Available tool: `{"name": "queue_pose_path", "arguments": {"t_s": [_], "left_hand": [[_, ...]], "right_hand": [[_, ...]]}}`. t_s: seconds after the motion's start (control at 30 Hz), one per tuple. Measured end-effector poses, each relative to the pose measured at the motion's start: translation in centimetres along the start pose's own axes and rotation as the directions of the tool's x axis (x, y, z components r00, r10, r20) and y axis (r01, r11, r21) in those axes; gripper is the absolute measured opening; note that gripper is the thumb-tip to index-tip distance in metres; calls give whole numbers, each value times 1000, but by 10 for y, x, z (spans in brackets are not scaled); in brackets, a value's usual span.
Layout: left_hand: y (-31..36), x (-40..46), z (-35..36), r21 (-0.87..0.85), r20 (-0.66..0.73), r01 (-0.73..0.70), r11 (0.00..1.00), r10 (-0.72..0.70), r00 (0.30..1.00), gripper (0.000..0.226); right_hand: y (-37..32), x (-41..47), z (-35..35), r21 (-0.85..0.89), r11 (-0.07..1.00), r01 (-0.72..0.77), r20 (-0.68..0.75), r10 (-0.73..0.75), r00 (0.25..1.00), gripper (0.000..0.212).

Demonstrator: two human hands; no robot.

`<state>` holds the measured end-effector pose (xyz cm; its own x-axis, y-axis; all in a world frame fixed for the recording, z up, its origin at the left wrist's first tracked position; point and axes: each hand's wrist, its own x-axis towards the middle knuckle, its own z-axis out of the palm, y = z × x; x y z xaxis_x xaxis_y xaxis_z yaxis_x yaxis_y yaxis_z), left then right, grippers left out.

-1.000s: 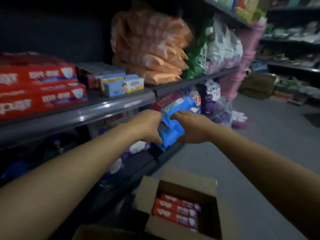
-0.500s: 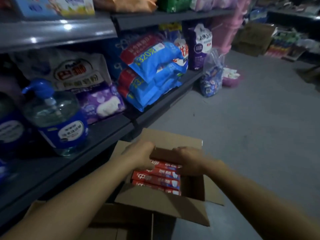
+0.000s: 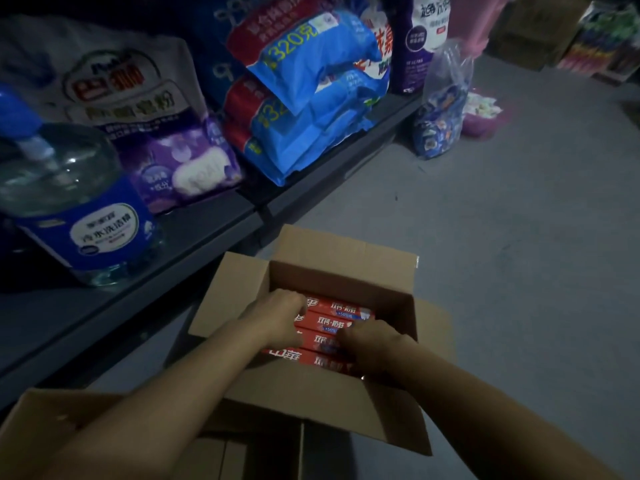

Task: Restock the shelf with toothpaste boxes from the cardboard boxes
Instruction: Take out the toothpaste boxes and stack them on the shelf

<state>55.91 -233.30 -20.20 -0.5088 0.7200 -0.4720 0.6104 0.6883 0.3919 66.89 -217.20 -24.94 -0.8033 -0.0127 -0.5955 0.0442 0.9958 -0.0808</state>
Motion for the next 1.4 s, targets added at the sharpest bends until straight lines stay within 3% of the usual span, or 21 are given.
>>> {"name": "queue_pose_path", "arguments": {"t_s": [0.17,0.37,0.5,0.67,0.8,0.97,1.07,1.2,1.4], "left_hand": [[-10,2,1,-40,31,14,999,-13,999,46],[-18,5,3,-34,26,14,999,-13,1000,43],[-18,7,6,-41,45,10,999,-8,999,45],[-15,5,3,-43,45,2,999,0,999,52],[-14,2,1,-38,32,0,999,1,999,55],[-12,-2,-4,-48,23,-4,999,5,1000,53],[-14,-2,-5,-26,6,2,1000,-2,1000,52],[-11,-4,-7,-13,-15,6,1000,-6,1000,55],[-4,-10,-18,-38,-37,1,999,-2,999,54]], "right_hand": [[1,9,5,8,999,33,25,-33,999,49],[-6,10,9,65,998,20,-56,-16,998,28],[-5,8,12,139,990,-3,-64,12,998,30],[0,5,9,51,998,35,-77,-32,997,30],[6,0,8,169,982,78,-99,-62,993,38],[4,-3,2,247,969,19,-42,-9,999,50],[3,-8,-10,235,972,-1,-95,24,995,39],[1,-12,-33,178,984,-22,-126,45,991,44],[-5,-24,-67,208,978,13,-167,22,986,32]]}}
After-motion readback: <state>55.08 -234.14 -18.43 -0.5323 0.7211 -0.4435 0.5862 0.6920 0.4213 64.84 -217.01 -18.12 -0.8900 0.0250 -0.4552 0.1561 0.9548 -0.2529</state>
